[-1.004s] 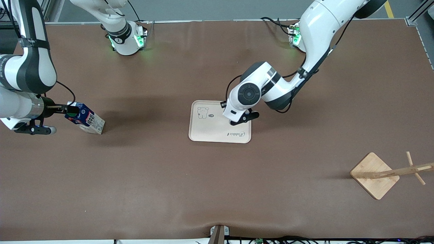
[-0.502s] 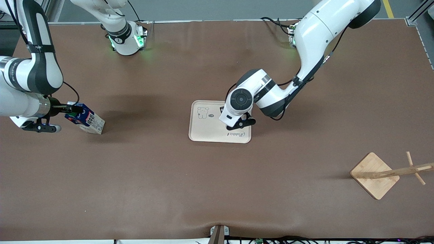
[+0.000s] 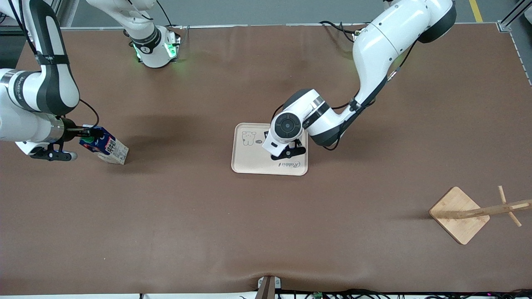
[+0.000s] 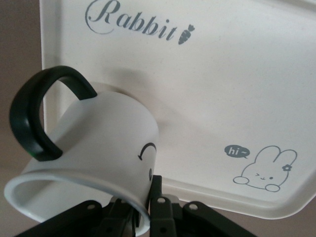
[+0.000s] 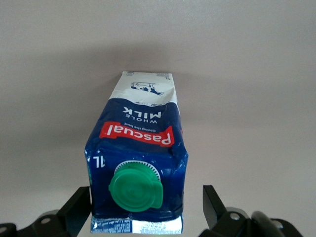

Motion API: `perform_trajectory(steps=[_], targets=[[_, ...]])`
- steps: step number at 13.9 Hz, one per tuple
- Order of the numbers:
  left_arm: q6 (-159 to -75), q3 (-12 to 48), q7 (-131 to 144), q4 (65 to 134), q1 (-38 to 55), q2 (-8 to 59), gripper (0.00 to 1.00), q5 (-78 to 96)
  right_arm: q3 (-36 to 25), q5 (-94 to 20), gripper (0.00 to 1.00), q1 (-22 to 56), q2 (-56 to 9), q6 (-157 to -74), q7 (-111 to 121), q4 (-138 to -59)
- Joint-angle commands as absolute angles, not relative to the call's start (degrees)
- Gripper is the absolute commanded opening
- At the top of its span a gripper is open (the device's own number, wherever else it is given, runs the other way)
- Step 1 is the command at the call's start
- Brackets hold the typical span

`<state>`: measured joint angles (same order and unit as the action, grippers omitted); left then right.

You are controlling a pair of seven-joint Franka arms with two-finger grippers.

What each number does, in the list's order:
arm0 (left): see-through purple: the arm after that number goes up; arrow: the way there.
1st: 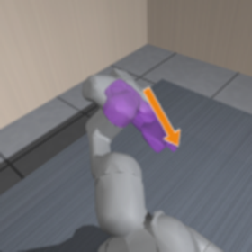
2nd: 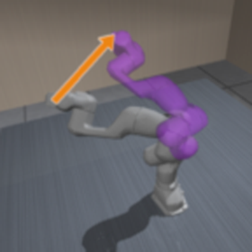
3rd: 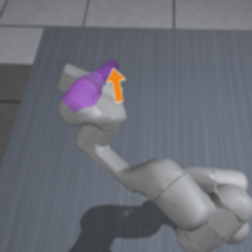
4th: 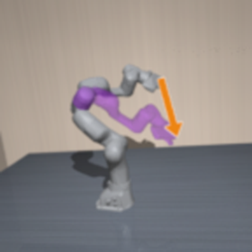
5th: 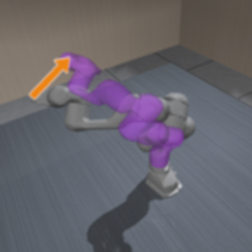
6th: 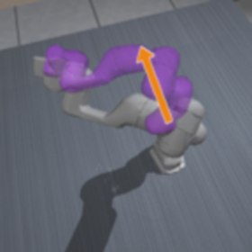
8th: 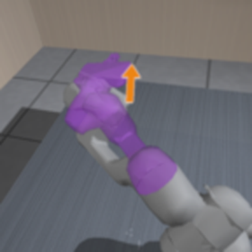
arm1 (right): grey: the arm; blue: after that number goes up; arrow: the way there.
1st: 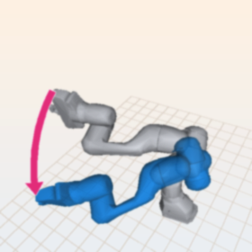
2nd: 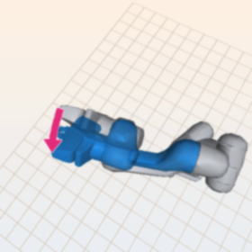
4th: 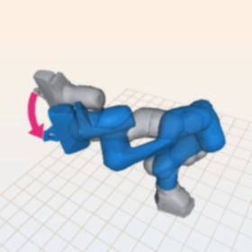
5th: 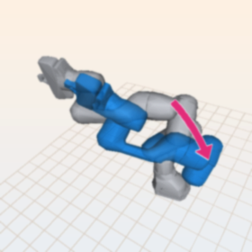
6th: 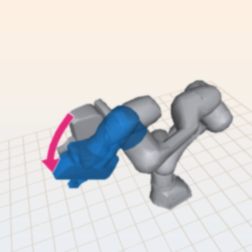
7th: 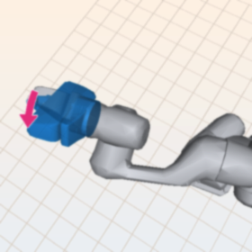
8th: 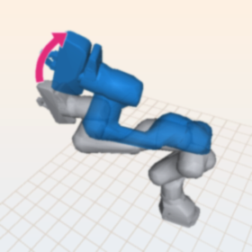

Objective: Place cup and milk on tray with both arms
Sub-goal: 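Lower the mug onto the tray while the right gripper grasps the milk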

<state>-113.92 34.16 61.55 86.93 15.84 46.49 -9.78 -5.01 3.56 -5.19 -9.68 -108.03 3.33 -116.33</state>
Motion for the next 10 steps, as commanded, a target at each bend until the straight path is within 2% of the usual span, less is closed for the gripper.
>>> perform_trajectory(steps=[1,2,3,6,8,10], targets=[[-112.1,33.8,61.2,85.2,16.3,47.1,0.25,-10.7,-4.4,3.6,1.00,-6.5,-7.7,-109.4,3.6,-119.0],[-112.1,33.5,61.4,85.3,16.3,47.0,0.69,-10.8,-4.4,2.6,1.00,-6.6,-7.7,-109.8,3.6,-119.4],[-112.1,32.9,61.2,85.2,16.4,46.6,1.00,-11.1,-4.4,1.4,1.00,-6.7,-7.7,-109.9,3.7,-119.8],[-112.1,32.9,61.2,84.8,16.3,45.4,1.00,-13.3,-4.4,1.2,1.00,-6.6,-8.3,-114.2,3.7,-120.5],[-111.5,32.9,61.2,84.1,15.5,43.3,1.00,-14.0,-4.4,1.2,0.93,-6.4,-8.4,-115.8,3.7,-121.5],[-107.1,32.8,61.1,81.1,15.1,41.7,1.00,-14.4,-4.4,1.2,0.89,-6.4,-8.3,-115.8,3.8,-121.6]])
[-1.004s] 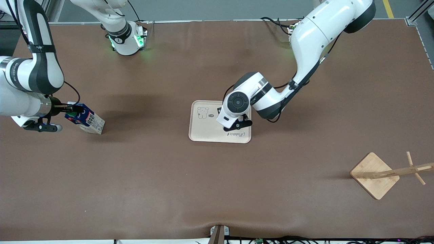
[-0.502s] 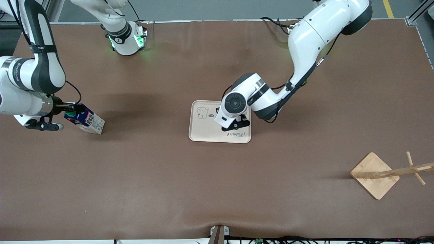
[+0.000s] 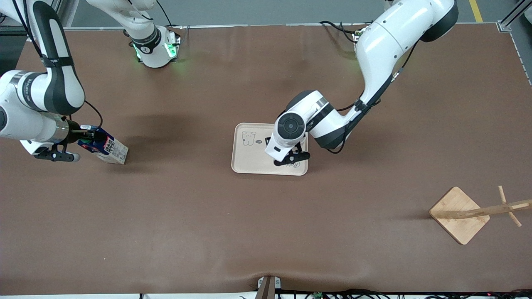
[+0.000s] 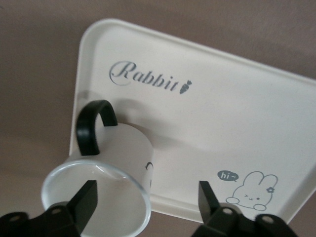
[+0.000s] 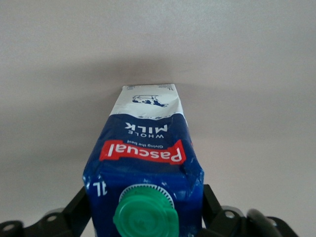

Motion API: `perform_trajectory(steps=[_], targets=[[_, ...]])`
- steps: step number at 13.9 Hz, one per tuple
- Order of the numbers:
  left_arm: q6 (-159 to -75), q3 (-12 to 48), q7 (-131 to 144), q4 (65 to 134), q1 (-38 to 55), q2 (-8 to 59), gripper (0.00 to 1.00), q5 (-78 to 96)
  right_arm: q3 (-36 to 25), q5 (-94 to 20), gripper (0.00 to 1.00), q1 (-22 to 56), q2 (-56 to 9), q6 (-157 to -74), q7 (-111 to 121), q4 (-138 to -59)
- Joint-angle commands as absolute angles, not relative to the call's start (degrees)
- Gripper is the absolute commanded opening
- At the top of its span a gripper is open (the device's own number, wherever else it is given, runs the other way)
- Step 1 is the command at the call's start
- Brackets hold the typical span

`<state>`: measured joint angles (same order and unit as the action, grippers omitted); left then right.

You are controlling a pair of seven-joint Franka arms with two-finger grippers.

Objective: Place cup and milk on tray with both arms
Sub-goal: 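Lower the mug onto the tray while the right gripper grasps the milk, then release the mug and raise the left gripper away from the tray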

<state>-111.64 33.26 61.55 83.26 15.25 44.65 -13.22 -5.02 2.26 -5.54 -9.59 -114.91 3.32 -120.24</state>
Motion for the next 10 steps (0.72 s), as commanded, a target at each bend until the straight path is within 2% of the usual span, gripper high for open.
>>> perform_trajectory(steps=[1,4,5,10], targets=[[-103.7,32.6,61.1,79.2,14.9,40.8,1.00,-15.2,-4.4,1.2,0.79,-6.4,-8.3,-115.8,3.8,-121.6],[-99.2,30.9,55.8,78.4,10.5,34.6,1.00,-19.6,-4.3,1.2,0.17,-6.4,-8.2,-115.1,3.7,-121.4],[-99.2,30.9,53.2,78.4,7.8,32.2,1.00,-19.8,-4.2,1.2,0.09,-6.4,-8.1,-114.3,3.6,-120.9],[-96.7,31.1,40.5,78.4,-4.7,23.0,1.00,-19.3,-4.1,-2.8,0.09,-4.2,-8.3,-104.5,3.3,-113.5]])
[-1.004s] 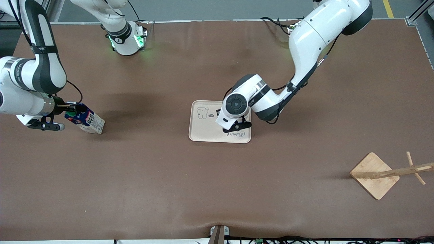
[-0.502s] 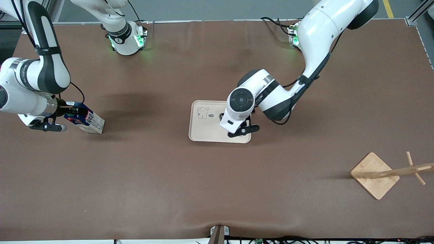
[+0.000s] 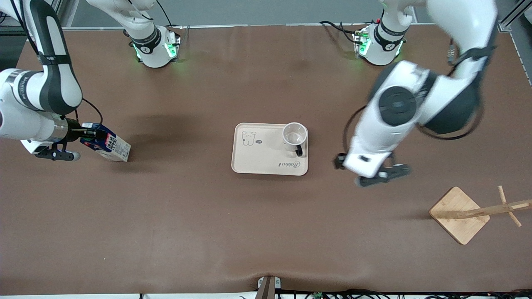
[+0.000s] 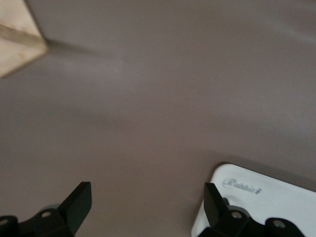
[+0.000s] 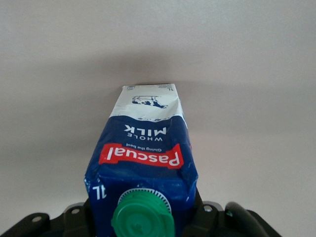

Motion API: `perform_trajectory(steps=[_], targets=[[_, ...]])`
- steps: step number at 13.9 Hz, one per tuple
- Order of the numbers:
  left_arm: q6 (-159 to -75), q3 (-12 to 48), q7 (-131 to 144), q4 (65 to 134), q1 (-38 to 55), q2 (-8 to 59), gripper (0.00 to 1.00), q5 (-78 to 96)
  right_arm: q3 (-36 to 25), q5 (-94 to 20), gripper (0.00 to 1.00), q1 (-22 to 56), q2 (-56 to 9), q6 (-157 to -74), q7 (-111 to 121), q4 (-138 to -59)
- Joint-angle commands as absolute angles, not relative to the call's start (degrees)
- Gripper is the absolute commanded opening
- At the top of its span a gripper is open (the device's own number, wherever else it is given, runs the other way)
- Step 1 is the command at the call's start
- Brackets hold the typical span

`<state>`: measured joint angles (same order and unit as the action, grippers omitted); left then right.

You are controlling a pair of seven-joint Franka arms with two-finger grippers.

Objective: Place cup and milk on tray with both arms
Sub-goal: 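Release the mug and raise the left gripper away from the tray, then carry the milk carton with the right gripper over the tray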

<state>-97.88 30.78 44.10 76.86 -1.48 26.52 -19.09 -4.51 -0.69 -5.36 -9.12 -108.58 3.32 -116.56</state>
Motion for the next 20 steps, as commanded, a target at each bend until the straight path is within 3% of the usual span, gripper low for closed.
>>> perform_trajectory(steps=[1,7,13,15,17,20], targets=[[-96.3,31.2,38.3,78.4,-6.8,21.6,1.00,-19.2,-4.1,-4.6,0.09,-2.7,-8.3,-102.1,2.8,-111.9],[-88.2,31.1,24.5,78.5,-16.8,13.6,1.00,-19.1,-4.1,-6.6,0.10,11.0,-11.3,-92.5,-11.7,-98.9],[-85.3,29.9,20.8,79.0,-17.2,8.2,1.00,-16.3,-4.1,-15.1,0.16,23.4,-22.0,-88.6,-26.7,-84.2],[-85.5,23.9,18.5,80.2,-13.6,5.9,1.00,-12.1,-4.1,-15.2,0.16,27.1,-25.9,-88.7,-30.4,-79.3],[-85.5,14.1,13.0,81.0,-6.7,4.1,1.00,-8.9,-4.1,-15.2,0.16,30.1,-28.8,-89.4,-30.8,-77.4],[-86.7,7.5,10.1,86.0,-2.1,0.3,1.00,-6.3,-4.1,-15.1,0.15,35.1,-33.1,-90.7,-32.4,-75.8]])
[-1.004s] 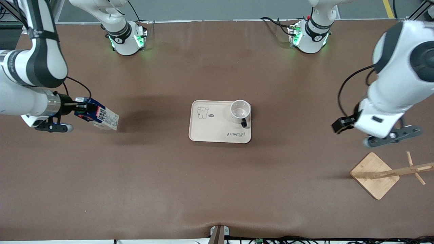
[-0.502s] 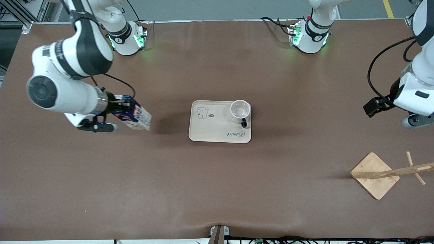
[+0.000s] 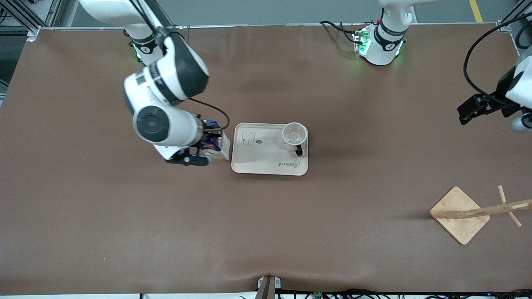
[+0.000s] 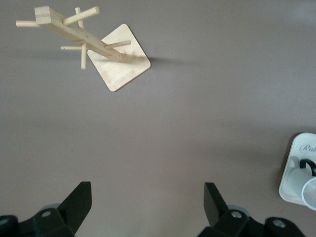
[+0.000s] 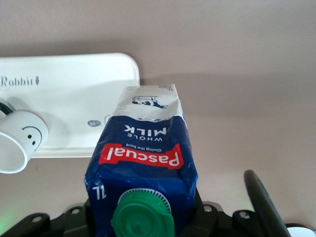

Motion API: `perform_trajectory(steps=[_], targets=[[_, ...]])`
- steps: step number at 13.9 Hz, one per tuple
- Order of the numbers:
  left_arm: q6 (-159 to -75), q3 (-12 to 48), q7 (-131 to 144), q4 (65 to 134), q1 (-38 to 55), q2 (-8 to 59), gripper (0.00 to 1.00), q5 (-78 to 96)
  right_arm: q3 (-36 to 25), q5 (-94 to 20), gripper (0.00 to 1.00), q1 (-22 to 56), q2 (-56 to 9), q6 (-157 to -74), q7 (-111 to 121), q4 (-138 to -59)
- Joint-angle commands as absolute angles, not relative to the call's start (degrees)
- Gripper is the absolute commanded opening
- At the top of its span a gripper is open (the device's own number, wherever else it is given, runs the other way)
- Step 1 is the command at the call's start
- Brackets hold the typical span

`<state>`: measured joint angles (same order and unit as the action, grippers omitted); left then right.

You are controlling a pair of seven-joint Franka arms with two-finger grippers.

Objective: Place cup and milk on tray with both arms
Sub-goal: 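Carry the milk carton with the right gripper over the tray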

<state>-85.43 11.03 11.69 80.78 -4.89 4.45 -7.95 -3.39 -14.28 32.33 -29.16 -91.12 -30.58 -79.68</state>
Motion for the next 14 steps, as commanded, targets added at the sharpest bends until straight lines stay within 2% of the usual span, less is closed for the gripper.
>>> perform_trajectory(steps=[1,5,9,11,12,13,14], targets=[[-87.2,6.5,10.1,87.6,-1.3,-1.0,1.00,-5.6,-4.1,-15.1,0.15,36.9,-34.5,-91.6,-34.4,-75.0],[-88.7,4.7,10.1,92.9,1.0,-5.4,1.00,-4.4,-4.0,-15.3,0.15,39.5,-36.6,-94.0,-36.7,-74.4],[-88.7,4.7,10.0,94.6,1.2,-6.7,1.00,-2.3,-4.0,-15.2,0.18,41.2,-38.1,-95.9,-37.5,-74.5],[-88.7,4.5,6.9,94.5,1.1,-6.7,1.00,-2.0,-4.0,-15.2,0.26,41.3,-38.5,-97.3,-37.5,-74.6],[-88.6,3.8,6.1,94.6,1.1,-6.7,1.00,-1.9,-4.0,-15.2,0.36,41.3,-38.6,-97.6,-37.5,-74.6],[-88.6,3.7,6.1,94.5,1.0,-6.6,1.00,-1.9,-4.0,-15.2,0.65,41.3,-38.7,-98.0,-37.7,-74.6],[-88.6,3.7,6.1,94.5,1.0,-6.5,1.00,-1.9,-4.0,-15.2,0.86,41.3,-38.8,-98.1,-38.6,-74.8]])
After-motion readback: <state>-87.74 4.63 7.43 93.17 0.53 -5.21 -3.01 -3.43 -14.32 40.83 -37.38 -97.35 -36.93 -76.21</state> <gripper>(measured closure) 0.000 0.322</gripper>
